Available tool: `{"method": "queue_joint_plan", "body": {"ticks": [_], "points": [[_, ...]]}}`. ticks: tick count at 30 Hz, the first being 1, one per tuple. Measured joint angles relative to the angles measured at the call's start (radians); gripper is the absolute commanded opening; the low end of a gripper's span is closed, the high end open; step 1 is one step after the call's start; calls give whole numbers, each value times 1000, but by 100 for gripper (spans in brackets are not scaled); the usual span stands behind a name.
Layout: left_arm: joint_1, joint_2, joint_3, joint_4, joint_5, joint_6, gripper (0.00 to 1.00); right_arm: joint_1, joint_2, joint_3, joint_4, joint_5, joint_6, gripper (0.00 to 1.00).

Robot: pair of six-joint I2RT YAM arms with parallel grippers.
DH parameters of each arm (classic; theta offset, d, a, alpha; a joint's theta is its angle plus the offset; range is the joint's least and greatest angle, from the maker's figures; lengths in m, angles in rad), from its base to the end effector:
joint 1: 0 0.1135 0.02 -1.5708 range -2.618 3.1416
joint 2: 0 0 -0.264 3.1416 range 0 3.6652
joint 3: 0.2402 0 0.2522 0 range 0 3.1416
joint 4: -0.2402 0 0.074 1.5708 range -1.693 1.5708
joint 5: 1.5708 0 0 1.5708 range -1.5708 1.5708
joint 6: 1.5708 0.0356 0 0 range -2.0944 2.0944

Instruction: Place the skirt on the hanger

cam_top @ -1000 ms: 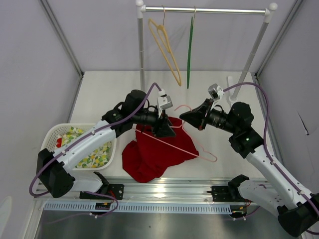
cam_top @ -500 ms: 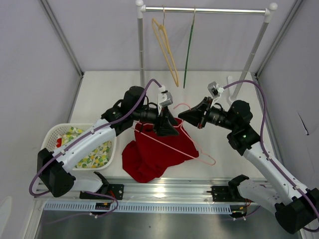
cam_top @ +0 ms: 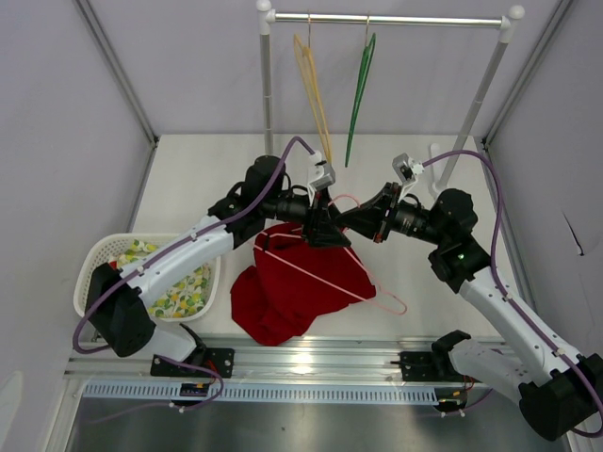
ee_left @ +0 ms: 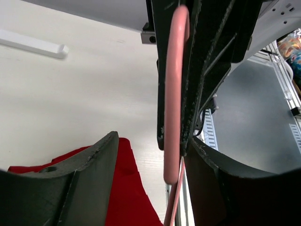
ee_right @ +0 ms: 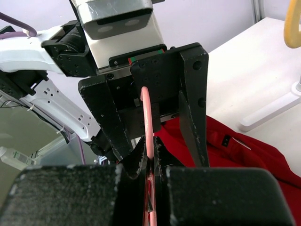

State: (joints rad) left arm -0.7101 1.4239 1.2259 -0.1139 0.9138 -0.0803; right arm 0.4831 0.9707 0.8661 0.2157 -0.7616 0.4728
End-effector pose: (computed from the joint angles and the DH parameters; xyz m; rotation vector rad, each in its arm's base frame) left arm 0.2277 -0.2329 0.3559 1.2215 1.5781 -1.3792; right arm 0.1834 0.1239 0.3765 -0.6775 1.4933 1.3016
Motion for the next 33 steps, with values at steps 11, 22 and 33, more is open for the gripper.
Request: {"method": "queue_joint_plan", "body": {"ticks": [11, 22, 33], "points": [[0, 9, -43, 139, 41, -97, 48, 0, 0, 0, 0, -3, 2, 0], [0, 14, -51, 135, 78, -105, 15, -3, 18, 0, -2, 21, -9, 0], [0, 26, -52, 104, 57, -95, 0, 14, 16, 11, -92, 93, -56, 47]]}}
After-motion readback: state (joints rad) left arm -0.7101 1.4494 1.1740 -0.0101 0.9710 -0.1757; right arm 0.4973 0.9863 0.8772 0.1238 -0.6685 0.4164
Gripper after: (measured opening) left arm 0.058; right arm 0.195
